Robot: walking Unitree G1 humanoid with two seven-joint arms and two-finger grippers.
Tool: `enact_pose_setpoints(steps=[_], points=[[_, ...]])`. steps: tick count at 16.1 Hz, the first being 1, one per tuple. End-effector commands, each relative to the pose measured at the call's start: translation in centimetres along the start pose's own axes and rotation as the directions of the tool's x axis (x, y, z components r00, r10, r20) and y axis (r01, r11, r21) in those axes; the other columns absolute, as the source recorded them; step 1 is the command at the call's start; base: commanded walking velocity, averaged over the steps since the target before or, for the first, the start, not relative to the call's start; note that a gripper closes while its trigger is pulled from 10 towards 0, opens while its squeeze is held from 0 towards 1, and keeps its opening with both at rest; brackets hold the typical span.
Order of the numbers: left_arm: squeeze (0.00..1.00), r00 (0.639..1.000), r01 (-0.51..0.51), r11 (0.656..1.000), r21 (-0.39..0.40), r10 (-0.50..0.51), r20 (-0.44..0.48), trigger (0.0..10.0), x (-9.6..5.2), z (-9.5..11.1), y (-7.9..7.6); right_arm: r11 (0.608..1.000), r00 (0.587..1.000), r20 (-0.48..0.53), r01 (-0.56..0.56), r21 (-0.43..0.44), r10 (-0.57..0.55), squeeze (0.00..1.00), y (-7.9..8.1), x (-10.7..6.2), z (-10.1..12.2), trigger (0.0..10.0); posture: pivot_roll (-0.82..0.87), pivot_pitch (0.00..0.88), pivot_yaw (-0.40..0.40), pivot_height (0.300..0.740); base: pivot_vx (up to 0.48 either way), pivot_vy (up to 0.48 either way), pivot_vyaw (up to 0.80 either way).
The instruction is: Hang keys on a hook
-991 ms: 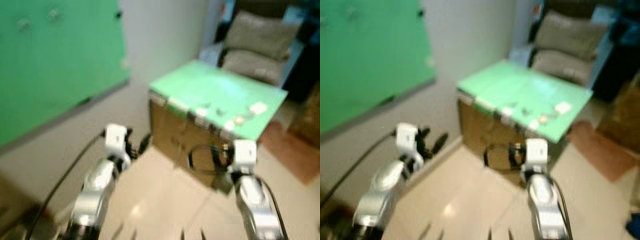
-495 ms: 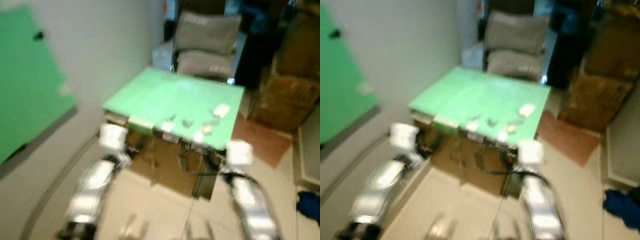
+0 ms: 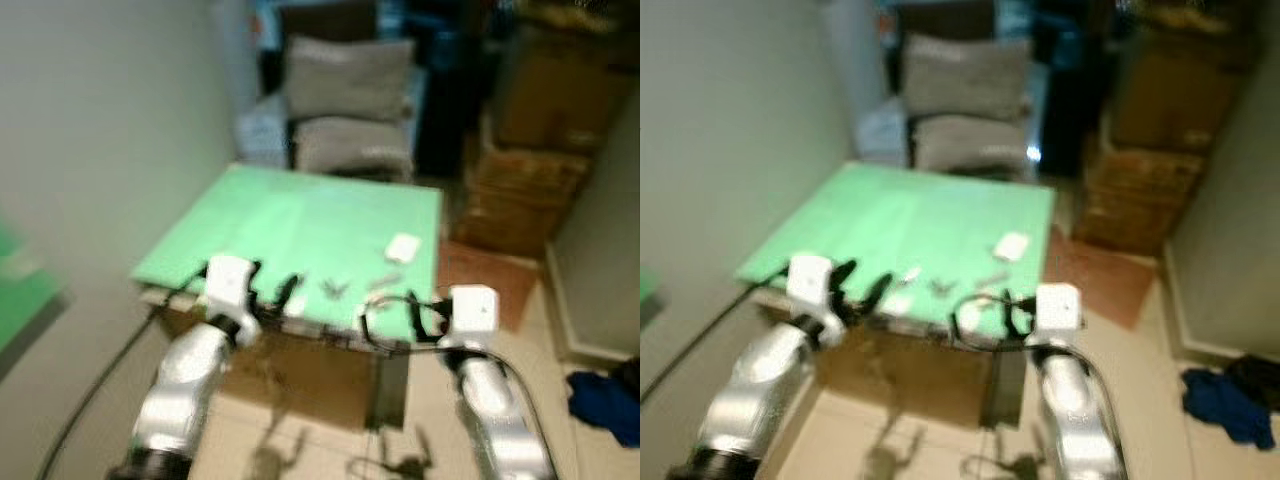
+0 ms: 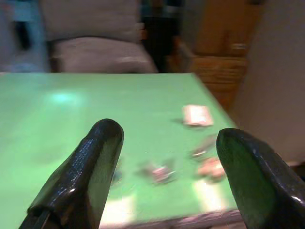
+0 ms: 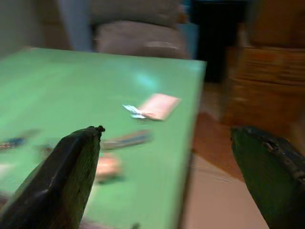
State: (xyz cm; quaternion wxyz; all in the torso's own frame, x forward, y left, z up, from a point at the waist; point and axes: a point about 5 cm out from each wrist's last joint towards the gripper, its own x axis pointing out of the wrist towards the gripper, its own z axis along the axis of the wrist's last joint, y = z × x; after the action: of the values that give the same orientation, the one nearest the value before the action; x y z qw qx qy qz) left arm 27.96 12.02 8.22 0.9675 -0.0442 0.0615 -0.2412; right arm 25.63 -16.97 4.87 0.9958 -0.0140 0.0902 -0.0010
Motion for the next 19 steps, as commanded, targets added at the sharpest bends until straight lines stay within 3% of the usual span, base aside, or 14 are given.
enact_pose_setpoints(steps=[1, 5, 9, 13, 14, 19], points=[[0.00, 1.000, -0.026, 1.000, 0.008, 0.026, -0.008, 10.0, -0.5, 0.1, 0.9, 1.000, 0.999, 0.033, -0.012, 0.000, 0.012, 0.68, 0.7, 0.3, 0.8, 10.0, -0.09, 0.000, 0.059, 0.717, 0.480, 0.000, 0.00], [0.00, 0.995, -0.097, 0.995, 0.015, 0.097, -0.005, 10.0, -0.3, 0.4, 1.9, 0.999, 0.999, 0.036, -0.032, 0.023, 0.031, 0.68, 1.0, 0.4, 0.8, 10.0, -0.09, 0.000, 0.062, 0.717, 0.107, 0.000, 0.00], [0.00, 0.997, -0.073, 0.996, 0.056, 0.073, 0.006, 10.0, -0.2, 0.6, 1.5, 1.000, 0.999, 0.046, -0.024, 0.011, 0.023, 0.72, 1.0, 0.5, 1.0, 10.0, -0.09, 0.000, 0.063, 0.740, 0.335, 0.000, 0.21], [0.00, 0.999, -0.048, 0.998, 0.040, 0.048, 0.006, 10.0, 0.0, 0.7, 1.1, 0.999, 0.999, 0.021, 0.035, 0.033, -0.036, 0.69, 0.2, 0.5, 0.6, 10.0, -0.09, 0.000, 0.066, 0.740, 0.480, 0.000, 0.11], [0.00, 0.995, -0.095, 0.995, 0.025, 0.095, -0.013, 10.0, 0.0, 0.6, 1.6, 0.971, 0.988, -0.078, 0.147, 0.187, -0.134, 0.69, -0.9, 0.6, -0.6, 10.0, -0.09, 0.000, 0.068, 0.740, 0.000, 0.000, 0.00], [0.00, 0.996, -0.087, 0.996, 0.018, 0.087, -0.018, 10.0, -0.4, 0.7, 2.0, 0.980, 0.982, -0.166, 0.117, 0.161, -0.090, 0.69, -0.5, 0.3, -2.6, 10.0, -0.08, 0.000, 0.074, 0.740, 0.000, 0.000, 0.00]])
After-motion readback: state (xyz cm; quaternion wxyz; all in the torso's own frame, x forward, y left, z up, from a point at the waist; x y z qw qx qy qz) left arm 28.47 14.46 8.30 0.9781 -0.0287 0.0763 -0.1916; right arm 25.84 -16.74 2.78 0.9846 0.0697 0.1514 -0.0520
